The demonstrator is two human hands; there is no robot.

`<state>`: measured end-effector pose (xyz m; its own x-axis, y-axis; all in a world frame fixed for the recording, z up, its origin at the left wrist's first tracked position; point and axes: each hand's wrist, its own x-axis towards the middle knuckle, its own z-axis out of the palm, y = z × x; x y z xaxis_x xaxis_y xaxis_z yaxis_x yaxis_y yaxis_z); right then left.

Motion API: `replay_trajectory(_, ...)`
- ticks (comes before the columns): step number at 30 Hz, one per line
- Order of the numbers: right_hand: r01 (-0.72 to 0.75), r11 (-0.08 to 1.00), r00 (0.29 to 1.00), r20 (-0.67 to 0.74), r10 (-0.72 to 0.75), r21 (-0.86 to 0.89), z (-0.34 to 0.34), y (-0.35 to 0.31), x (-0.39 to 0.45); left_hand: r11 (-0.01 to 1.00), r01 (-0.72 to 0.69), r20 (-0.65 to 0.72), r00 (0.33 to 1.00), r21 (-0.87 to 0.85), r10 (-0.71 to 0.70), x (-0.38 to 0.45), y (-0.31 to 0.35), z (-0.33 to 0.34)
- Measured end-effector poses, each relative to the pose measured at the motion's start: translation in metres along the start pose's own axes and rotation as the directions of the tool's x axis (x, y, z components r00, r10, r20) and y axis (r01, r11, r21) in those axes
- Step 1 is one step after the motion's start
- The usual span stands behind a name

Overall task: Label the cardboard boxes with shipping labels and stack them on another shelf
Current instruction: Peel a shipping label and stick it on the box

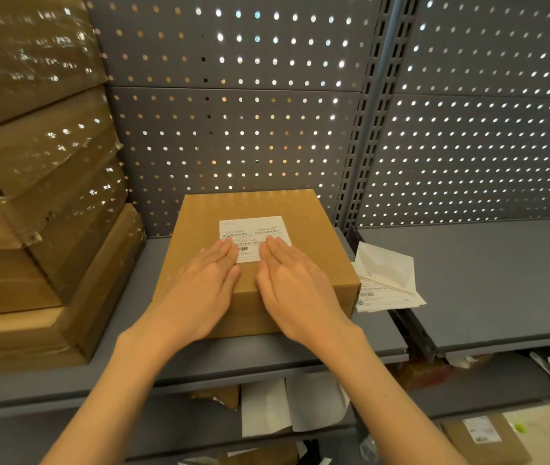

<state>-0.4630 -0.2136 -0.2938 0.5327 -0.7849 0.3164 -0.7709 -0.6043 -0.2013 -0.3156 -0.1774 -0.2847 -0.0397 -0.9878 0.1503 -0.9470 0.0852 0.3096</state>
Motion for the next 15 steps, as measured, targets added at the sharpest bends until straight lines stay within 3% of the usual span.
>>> replay_trajectory(6,-0.080,0.997,0.996,0.045,0.081,-0.011,-0.013,0.019,-0.009,0.999,0.040,-0.036,0.999,0.032,-0.039,-0.012,-0.014,-0.007)
replay_trajectory(15,-0.093,0.996,0.996,0.001,0.093,-0.008,-0.011,0.026,-0.013,0.993,0.092,-0.046,0.995,0.069,-0.089,-0.015,-0.012,-0.010)
